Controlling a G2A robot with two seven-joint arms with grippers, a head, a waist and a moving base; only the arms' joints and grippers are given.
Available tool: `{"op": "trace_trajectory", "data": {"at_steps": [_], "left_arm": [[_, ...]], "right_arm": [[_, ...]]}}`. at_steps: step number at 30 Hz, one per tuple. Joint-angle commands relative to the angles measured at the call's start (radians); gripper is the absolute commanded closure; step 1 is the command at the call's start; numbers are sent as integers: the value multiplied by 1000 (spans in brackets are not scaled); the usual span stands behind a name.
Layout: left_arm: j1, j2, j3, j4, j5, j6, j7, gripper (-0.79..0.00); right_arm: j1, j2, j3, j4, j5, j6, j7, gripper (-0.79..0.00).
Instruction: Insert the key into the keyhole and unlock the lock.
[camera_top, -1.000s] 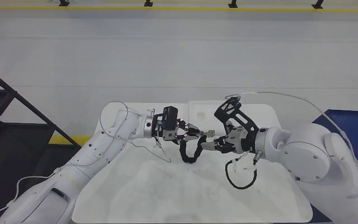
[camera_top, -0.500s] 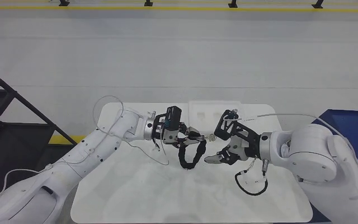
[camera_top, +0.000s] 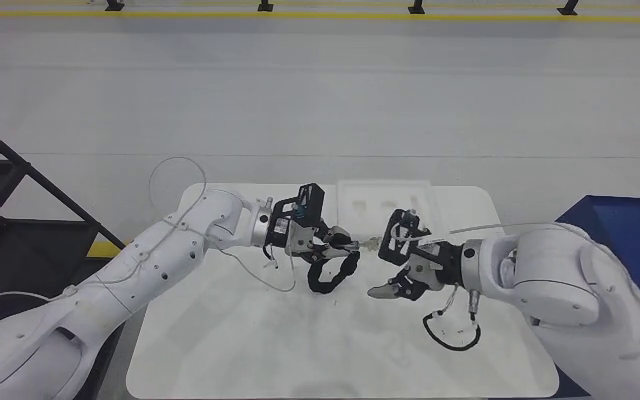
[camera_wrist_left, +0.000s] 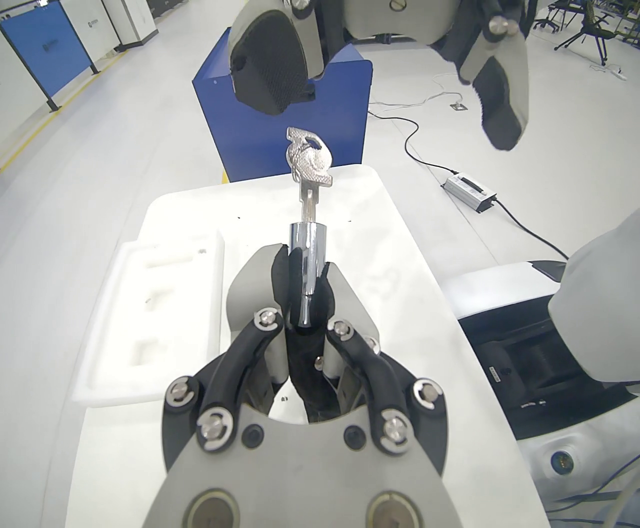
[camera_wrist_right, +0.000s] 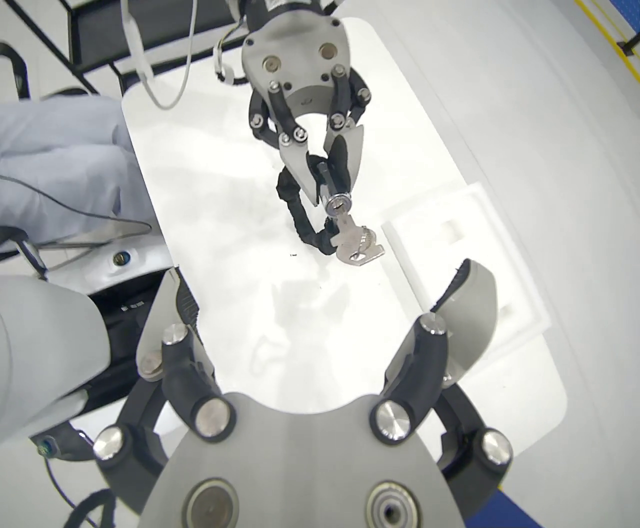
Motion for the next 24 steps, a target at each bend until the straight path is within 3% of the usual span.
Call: {"op": "trace_trajectory", "data": {"at_steps": [1,6,9,11,12,13,14,18,24], "left_arm": [[-6,0,14,3,-25,0,-16,0],[-20,1,37,11,-67,0,-33,0],[-27,1,48,17,-77,0,-43,0],[-29,2,54,18,-82,0,-44,0],[-31,2,56,19,-85,0,-45,0],[-33,2,59,19,-86,0,-45,0],[-34,2,61,20,-89,0,-44,0],[-39,2,69,22,-95,0,-44,0],[-45,3,77,25,-101,0,-39,0]], "right_arm": [[25,-1,-19,13,-45,-102,-15,-785],[51,-5,-64,5,-230,-256,-141,-785],[45,-8,-90,5,-365,-298,-199,-785],[39,-10,-105,6,-421,-302,-235,-665],[39,-11,-109,4,-452,-302,-247,-557],[38,-12,-114,1,-481,-301,-259,-391],[37,-13,-120,-1,-506,-299,-269,-351],[34,-16,-139,-13,-587,-283,-293,-249],[33,-17,-154,-22,-645,-278,-293,-240]]}}
